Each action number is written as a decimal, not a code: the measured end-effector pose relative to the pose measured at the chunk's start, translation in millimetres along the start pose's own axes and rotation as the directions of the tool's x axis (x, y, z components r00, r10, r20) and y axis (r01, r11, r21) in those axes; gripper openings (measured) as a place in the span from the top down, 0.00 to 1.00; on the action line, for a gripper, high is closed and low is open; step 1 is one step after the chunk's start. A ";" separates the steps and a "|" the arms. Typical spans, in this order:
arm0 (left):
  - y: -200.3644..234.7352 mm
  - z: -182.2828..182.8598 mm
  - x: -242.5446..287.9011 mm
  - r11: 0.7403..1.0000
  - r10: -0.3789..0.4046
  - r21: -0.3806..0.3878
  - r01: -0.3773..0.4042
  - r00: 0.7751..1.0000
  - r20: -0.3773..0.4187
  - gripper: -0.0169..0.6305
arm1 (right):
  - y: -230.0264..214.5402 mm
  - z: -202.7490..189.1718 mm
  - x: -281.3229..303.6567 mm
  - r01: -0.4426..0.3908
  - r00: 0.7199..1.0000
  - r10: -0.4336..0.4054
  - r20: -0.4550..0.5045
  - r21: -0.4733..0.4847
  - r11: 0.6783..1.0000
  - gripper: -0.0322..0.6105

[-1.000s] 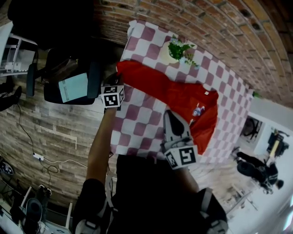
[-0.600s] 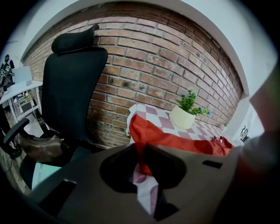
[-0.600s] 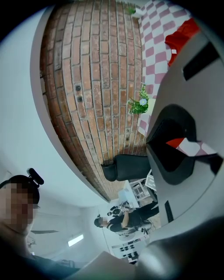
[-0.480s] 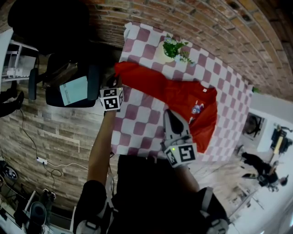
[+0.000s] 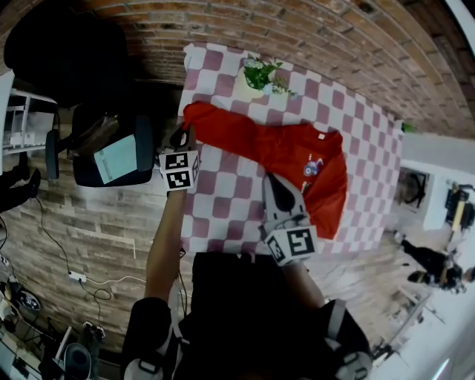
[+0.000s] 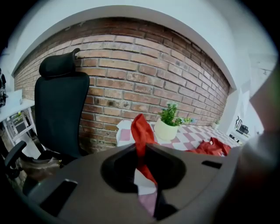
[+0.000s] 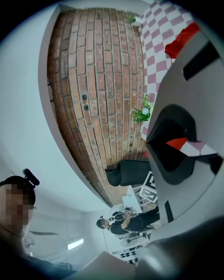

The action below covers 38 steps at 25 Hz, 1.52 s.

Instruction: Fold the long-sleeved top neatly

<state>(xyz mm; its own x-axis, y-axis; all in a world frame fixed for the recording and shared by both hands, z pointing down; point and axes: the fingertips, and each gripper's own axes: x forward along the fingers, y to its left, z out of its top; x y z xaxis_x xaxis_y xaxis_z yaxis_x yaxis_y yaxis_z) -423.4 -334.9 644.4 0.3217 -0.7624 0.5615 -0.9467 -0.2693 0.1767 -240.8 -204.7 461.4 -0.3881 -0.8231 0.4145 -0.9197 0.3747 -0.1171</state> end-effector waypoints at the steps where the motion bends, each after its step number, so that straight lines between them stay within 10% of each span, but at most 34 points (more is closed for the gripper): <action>1: -6.7 6.8 -3.4 1.000 -0.004 0.018 0.004 1.000 0.011 0.91 | -4.0 -0.8 -3.7 0.007 1.000 -0.007 0.004 0.004 1.000 0.94; 13: -122.0 69.4 -61.4 0.970 -0.107 0.232 0.072 0.984 0.142 0.91 | -59.6 -13.9 -79.4 0.109 0.992 -0.112 0.064 0.049 0.993 0.94; 38: -437.5 33.1 -147.3 0.828 -0.391 0.475 0.296 0.913 0.112 0.91 | -185.0 -103.2 -313.5 0.332 0.924 -0.364 0.118 0.225 0.916 0.94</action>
<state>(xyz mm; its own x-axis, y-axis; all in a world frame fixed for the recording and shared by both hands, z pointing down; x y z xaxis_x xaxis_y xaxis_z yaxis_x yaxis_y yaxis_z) -56.1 -124.3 457.6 0.6661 -0.6571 0.3529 -0.6811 -0.7287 -0.0714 57.2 28.1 446.3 -0.0307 -0.9472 0.3191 -0.9847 -0.0262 -0.1726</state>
